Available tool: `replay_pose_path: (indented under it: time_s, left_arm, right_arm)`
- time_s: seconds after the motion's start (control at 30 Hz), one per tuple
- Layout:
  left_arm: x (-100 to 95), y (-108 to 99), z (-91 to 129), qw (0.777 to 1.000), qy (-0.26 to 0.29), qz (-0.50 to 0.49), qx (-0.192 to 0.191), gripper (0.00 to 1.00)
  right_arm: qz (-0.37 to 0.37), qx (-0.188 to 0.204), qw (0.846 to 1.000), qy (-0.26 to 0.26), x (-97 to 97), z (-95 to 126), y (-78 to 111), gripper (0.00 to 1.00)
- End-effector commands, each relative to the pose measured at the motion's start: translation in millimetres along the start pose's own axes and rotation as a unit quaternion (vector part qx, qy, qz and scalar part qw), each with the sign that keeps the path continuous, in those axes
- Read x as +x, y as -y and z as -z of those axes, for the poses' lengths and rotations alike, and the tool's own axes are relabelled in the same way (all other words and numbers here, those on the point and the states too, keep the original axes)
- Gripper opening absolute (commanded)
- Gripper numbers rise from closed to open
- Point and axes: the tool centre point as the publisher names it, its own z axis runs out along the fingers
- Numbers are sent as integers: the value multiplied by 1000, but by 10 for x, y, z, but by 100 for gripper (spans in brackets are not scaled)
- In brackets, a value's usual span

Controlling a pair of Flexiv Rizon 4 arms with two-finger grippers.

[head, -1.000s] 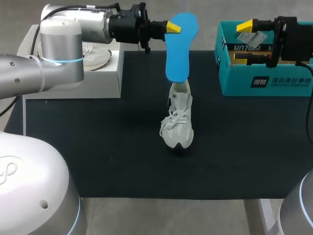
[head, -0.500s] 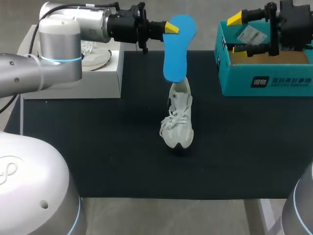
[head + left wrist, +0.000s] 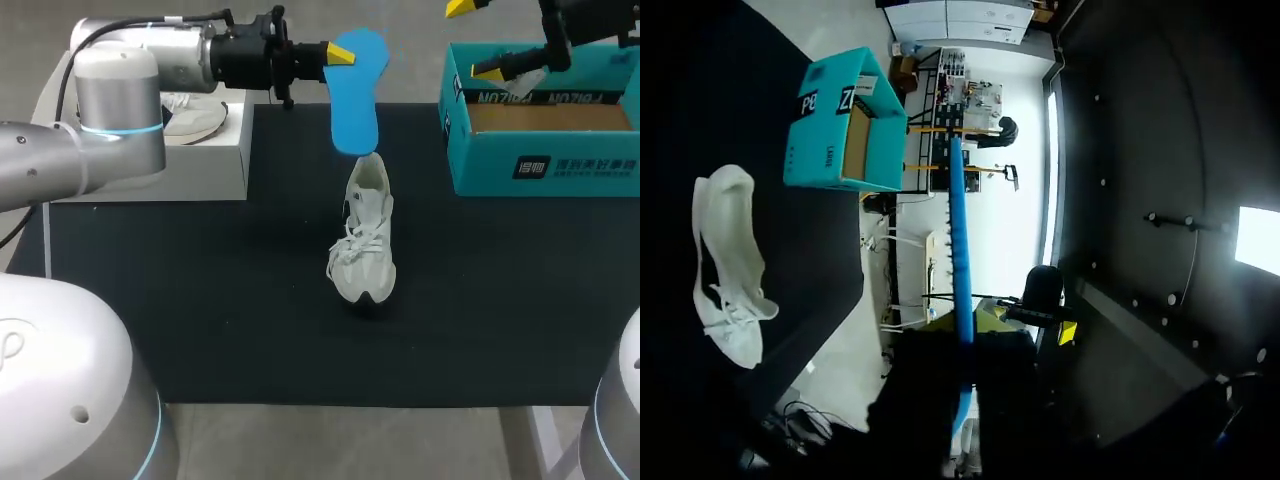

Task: Take the shoe out of the shoebox, open the shoe tongue, remove and reinsert the insole, then place the shoe into the shoebox

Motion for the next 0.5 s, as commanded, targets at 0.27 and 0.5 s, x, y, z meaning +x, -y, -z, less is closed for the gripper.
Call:
replay_pose_path:
  time_s: [0.27, 0.5]
  left_arm:
    - [2, -13, 10, 1000, 8, -12, -9, 0]
    - [-91, 20, 30, 1000, 17, 3, -9, 0]
  right_arm:
    - [19, 31, 982, 184, 357, -46, -93, 100]
    - [36, 30, 961, 273, 507, -26, -162, 100]
